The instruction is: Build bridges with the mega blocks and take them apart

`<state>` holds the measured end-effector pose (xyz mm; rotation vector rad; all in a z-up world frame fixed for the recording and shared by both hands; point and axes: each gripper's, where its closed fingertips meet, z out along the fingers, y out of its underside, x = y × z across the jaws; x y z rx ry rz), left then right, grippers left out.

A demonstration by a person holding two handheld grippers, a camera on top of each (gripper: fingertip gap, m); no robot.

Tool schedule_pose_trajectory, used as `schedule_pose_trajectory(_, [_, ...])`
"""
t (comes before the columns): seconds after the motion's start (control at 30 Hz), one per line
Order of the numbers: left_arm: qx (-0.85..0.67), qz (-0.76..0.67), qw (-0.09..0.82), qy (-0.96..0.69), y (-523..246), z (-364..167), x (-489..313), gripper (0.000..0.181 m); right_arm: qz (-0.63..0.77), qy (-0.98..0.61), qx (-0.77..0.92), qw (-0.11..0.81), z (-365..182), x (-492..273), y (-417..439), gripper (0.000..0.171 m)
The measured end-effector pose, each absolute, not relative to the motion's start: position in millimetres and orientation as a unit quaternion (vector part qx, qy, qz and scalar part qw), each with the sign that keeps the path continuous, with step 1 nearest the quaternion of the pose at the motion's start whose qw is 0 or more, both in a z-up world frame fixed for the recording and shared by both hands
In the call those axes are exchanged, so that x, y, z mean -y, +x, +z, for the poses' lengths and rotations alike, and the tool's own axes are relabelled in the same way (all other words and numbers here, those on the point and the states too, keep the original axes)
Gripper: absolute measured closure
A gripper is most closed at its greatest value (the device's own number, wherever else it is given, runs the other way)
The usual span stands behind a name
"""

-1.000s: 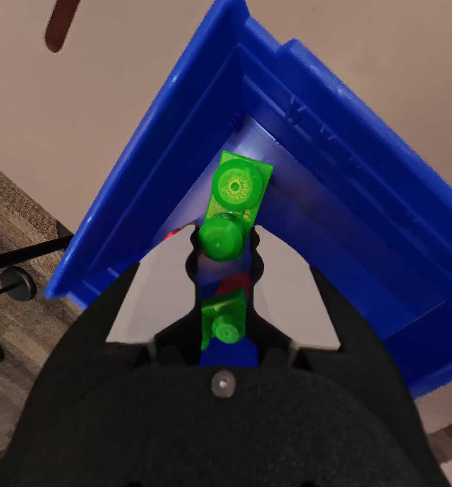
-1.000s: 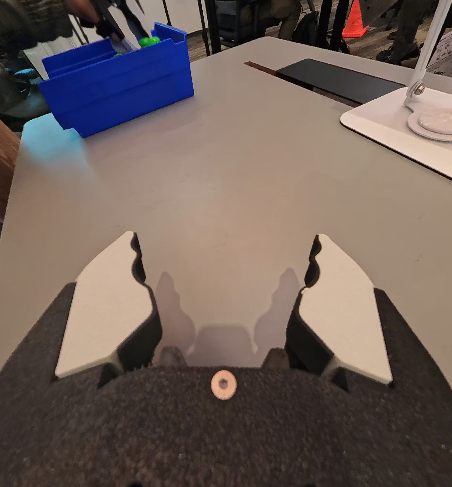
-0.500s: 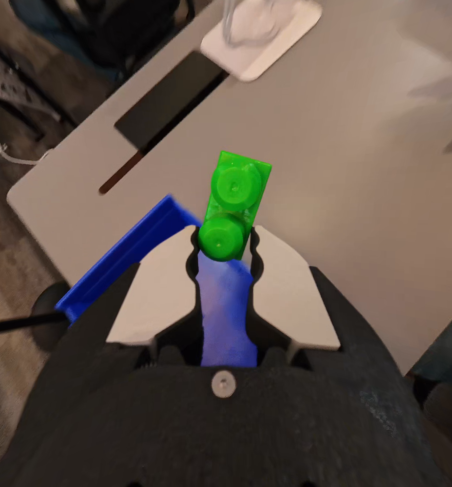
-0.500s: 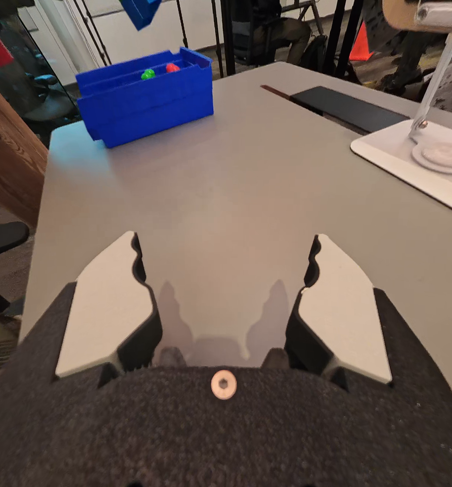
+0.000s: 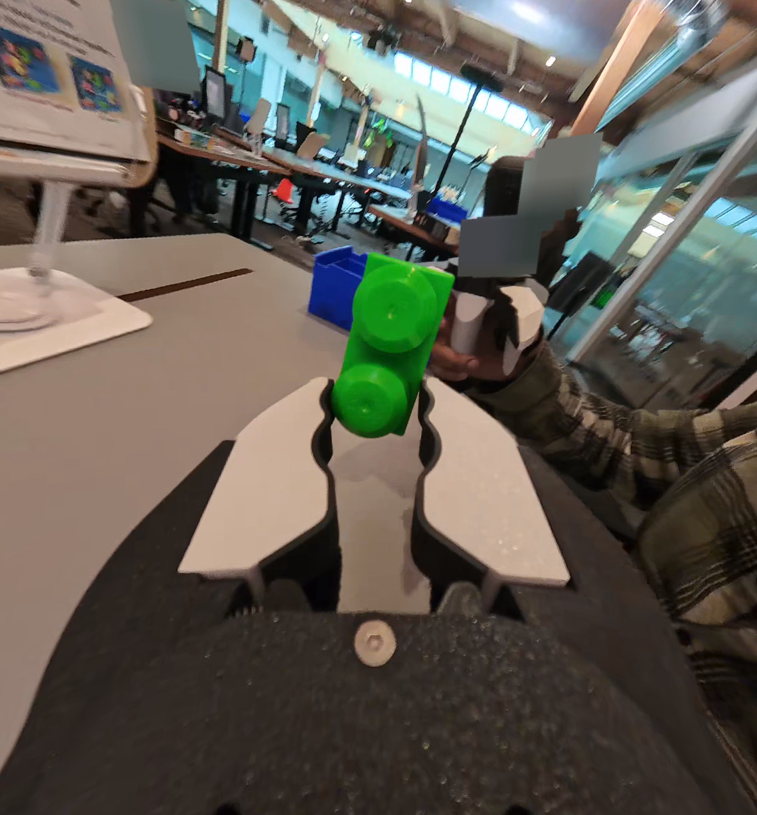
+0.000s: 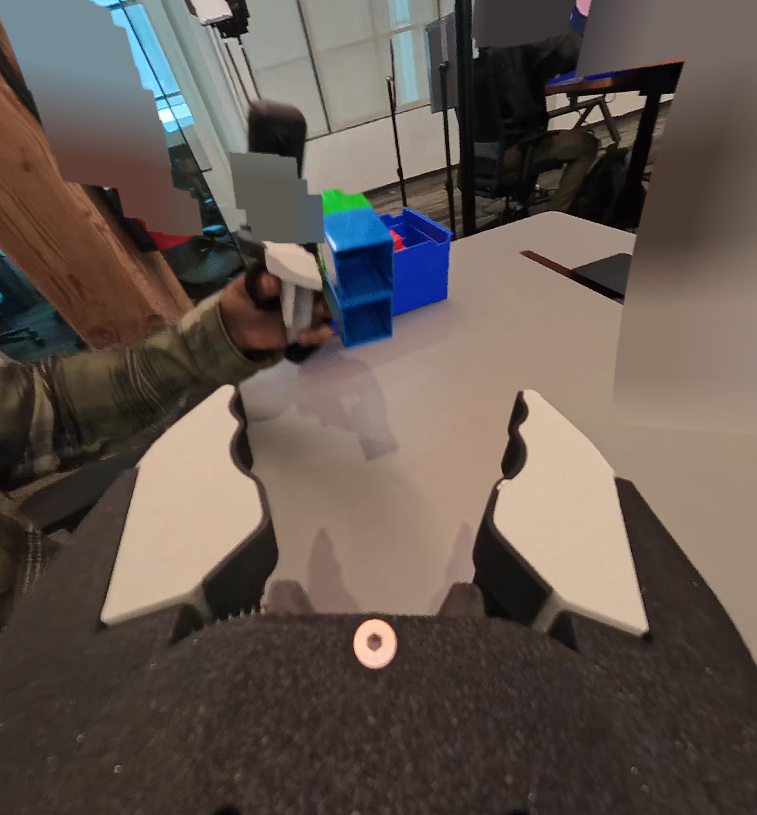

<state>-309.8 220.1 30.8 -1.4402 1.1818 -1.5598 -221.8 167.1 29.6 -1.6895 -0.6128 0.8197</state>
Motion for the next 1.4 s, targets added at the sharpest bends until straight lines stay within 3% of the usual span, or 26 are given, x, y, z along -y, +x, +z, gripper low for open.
schedule_pose_trajectory(0.27, [-0.427, -0.663, 0.310, -0.531, -276, 6, -186, 0.145, 0.397, -0.698, 0.274, 0.529, 34, -181, -250, 0.070])
schedule_pose_trajectory(0.4, [-0.400, -0.692, 0.309, -0.516, -272, 9, -178, 0.145, 0.422, -0.687, 0.274, 0.524, 34, -184, -257, 0.090])
schedule_pose_trajectory(0.57, [-0.380, -0.709, 0.302, -0.512, -270, 7, -174, 0.146, 0.457, -0.662, 0.297, 0.515, 38, -177, -268, 0.134])
schedule_pose_trajectory(0.73, [-0.419, -0.711, 0.271, -0.496, -271, -2, -160, 0.147, 0.447, -0.666, 0.312, 0.509, 35, -175, -275, 0.136])
schedule_pose_trajectory(1.1, [-0.416, -0.678, 0.314, -0.518, -272, -11, -166, 0.148, 0.460, -0.681, 0.297, 0.487, 23, -176, -267, 0.137])
schedule_pose_trajectory(1.23, [-0.342, -0.703, 0.337, -0.525, -296, -13, -195, 0.148, 0.466, -0.676, 0.235, 0.520, 28, -182, -222, 0.137])
schedule_pose_trajectory(1.4, [-0.361, -0.677, 0.336, -0.546, -299, -22, -204, 0.148, 0.433, -0.712, 0.208, 0.512, 7, -181, -189, 0.137])
